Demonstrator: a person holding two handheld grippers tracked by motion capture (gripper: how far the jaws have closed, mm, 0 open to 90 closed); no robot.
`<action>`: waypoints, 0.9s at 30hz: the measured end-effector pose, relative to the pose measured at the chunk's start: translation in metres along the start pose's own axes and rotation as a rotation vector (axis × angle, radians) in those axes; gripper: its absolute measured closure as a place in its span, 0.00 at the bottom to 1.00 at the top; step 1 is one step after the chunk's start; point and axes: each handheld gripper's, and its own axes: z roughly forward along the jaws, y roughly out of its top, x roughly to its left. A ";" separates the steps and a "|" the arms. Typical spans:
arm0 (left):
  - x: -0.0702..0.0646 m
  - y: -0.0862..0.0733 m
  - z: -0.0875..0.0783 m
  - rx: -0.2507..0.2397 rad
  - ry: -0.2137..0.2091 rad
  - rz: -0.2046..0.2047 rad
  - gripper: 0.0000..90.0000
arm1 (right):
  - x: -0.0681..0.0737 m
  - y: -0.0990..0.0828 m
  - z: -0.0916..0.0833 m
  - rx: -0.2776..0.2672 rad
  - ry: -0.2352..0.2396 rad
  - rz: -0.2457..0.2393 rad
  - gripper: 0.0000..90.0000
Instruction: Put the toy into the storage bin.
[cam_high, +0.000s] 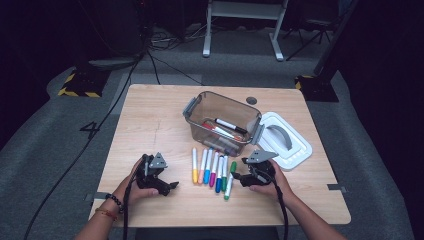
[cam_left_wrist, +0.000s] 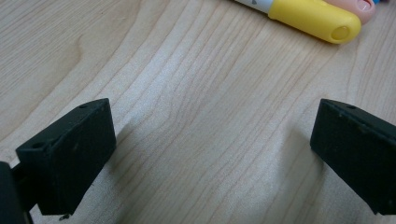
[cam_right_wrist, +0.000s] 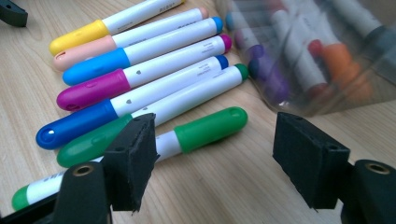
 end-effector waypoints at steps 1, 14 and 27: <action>0.000 0.000 0.000 0.000 0.000 0.000 0.01 | 0.001 0.000 0.002 0.000 0.007 0.000 0.37; 0.000 0.000 0.000 0.000 0.000 0.000 0.01 | 0.005 0.005 0.023 0.046 -0.028 0.013 0.39; 0.000 0.000 0.000 0.000 -0.001 0.001 0.01 | -0.014 -0.016 0.006 0.040 -0.025 0.061 0.62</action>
